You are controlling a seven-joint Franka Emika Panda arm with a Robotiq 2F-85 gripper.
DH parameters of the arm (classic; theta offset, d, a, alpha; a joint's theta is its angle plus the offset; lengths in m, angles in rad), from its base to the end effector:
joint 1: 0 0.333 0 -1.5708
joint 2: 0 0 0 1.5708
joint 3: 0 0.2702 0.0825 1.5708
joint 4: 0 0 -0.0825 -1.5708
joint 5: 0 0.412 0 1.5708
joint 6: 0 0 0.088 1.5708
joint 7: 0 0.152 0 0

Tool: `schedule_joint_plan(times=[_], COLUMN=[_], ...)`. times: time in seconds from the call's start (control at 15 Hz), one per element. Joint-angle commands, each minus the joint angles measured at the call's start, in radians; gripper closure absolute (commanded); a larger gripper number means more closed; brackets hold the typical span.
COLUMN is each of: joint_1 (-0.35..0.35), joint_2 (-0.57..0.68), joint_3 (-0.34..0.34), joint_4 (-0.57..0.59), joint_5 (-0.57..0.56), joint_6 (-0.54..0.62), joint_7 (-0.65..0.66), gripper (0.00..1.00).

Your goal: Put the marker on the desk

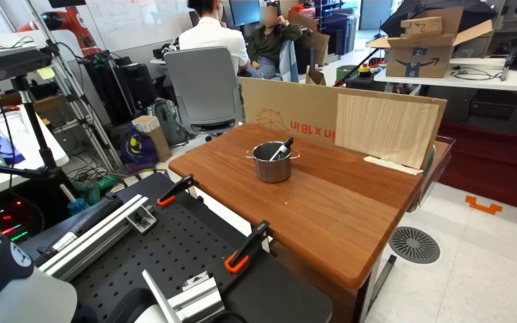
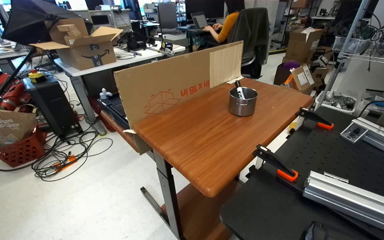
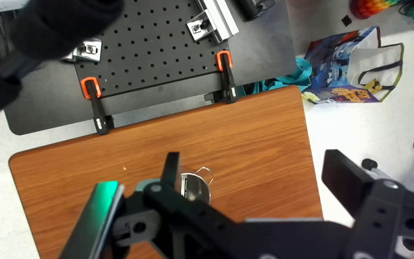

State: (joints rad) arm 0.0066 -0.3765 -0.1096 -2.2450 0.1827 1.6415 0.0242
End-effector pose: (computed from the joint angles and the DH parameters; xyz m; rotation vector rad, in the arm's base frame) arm 0.4480 -0.0193 0.4071 -2.8880 0.2155 0.3231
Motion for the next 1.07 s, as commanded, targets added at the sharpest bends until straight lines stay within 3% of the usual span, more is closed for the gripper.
schedule_joint_plan(times=[0.0,0.53,1.0], joint_1=[-0.022,-0.009,-0.006], joint_2=[0.08,0.368,0.565], joint_3=[0.021,0.05,0.07], joint_4=[-0.009,0.014,0.066], joint_5=[0.04,0.123,0.094], joint_6=[0.13,0.483,0.705], joint_7=[0.018,0.078,0.165], gripper=[0.0,0.0,0.0])
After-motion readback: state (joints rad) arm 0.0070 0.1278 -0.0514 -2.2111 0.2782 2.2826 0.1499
